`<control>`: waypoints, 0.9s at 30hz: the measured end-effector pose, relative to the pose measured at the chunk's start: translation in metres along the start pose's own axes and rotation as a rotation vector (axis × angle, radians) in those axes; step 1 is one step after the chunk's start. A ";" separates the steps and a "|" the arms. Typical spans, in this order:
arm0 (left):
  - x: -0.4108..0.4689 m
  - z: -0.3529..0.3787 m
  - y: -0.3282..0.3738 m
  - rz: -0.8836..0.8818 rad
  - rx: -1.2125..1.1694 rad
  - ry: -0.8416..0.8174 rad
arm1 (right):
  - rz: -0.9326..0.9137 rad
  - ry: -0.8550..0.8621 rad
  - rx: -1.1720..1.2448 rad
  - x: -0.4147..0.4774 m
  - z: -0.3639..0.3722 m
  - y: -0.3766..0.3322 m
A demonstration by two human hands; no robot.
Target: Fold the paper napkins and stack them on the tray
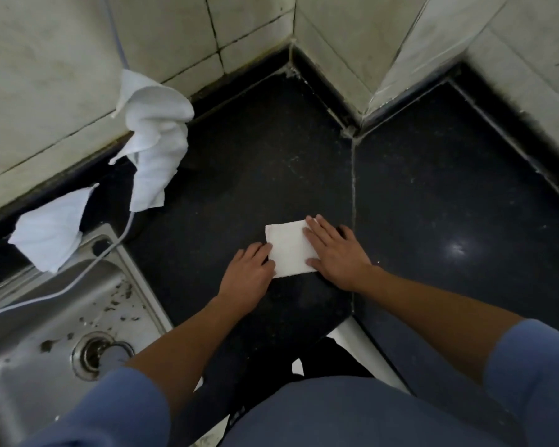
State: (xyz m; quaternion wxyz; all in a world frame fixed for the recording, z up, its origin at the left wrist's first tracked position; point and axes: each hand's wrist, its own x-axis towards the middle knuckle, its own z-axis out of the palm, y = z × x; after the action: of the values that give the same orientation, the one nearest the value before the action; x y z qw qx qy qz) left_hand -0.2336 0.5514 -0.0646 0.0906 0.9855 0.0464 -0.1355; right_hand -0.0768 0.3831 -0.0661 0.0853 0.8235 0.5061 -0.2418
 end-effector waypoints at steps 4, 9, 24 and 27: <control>-0.010 0.002 0.003 -0.049 0.008 0.037 | -0.018 0.024 -0.019 0.014 -0.023 0.000; -0.031 -0.004 0.007 -0.178 -0.016 0.022 | -0.045 0.041 0.005 0.057 -0.055 -0.012; -0.078 -0.045 -0.015 -0.415 -0.087 0.079 | -0.055 -0.030 0.418 0.026 -0.078 -0.024; -0.068 -0.063 -0.017 -0.328 -0.108 0.097 | -0.002 0.119 0.410 -0.010 -0.084 -0.017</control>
State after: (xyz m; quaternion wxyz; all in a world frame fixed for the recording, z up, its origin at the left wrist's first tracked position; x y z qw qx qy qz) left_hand -0.2840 0.5755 0.0111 0.1176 0.9638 0.2181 -0.0981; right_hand -0.0695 0.4159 0.0137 -0.1145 0.8359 0.4513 -0.2906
